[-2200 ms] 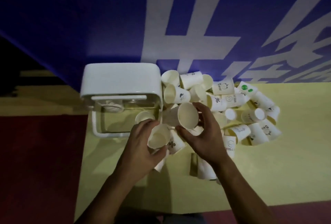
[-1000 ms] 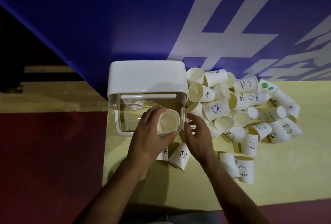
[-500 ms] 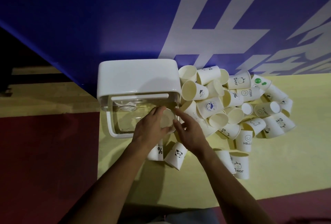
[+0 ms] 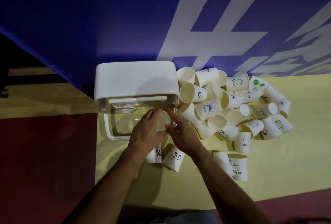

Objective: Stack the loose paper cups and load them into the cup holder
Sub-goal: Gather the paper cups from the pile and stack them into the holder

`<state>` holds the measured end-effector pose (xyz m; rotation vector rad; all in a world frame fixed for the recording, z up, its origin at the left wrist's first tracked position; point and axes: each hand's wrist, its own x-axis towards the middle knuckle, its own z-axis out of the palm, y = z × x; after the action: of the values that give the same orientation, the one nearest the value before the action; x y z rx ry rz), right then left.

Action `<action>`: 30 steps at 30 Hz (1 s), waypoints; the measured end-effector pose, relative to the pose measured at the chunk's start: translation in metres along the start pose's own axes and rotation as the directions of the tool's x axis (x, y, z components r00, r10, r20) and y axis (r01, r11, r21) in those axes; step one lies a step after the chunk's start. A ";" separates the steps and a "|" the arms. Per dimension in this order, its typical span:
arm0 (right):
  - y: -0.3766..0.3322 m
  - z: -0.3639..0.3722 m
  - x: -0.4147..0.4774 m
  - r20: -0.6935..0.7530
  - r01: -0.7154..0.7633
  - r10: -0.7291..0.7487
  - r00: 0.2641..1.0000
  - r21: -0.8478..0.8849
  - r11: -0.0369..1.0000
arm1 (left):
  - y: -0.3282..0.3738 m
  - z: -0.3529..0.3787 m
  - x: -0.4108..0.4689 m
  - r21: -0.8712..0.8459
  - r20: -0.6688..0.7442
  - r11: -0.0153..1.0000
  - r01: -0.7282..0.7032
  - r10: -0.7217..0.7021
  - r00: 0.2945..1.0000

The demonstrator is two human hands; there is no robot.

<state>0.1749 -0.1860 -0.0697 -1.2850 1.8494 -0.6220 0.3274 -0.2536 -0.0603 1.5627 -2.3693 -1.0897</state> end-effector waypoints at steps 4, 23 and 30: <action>0.000 -0.018 -0.018 -0.113 0.009 0.000 0.994 0.083 0.996 | 0.008 -0.001 -0.016 0.073 -0.128 0.996 -0.055 0.064 0.990; 0.150 -0.205 -0.139 -0.408 -0.205 0.344 0.846 0.346 0.915 | 0.255 0.135 0.041 0.128 0.039 0.867 -0.481 0.480 0.876; 0.226 -0.265 -0.158 -0.385 -0.289 0.425 0.819 0.364 0.886 | 0.333 0.219 0.099 0.248 0.193 0.861 -0.444 0.405 0.894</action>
<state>-0.1365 0.0329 -0.0371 -0.5903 2.2034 -1.0020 -0.0705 -0.1541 -0.0477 0.9595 -2.8794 -0.8030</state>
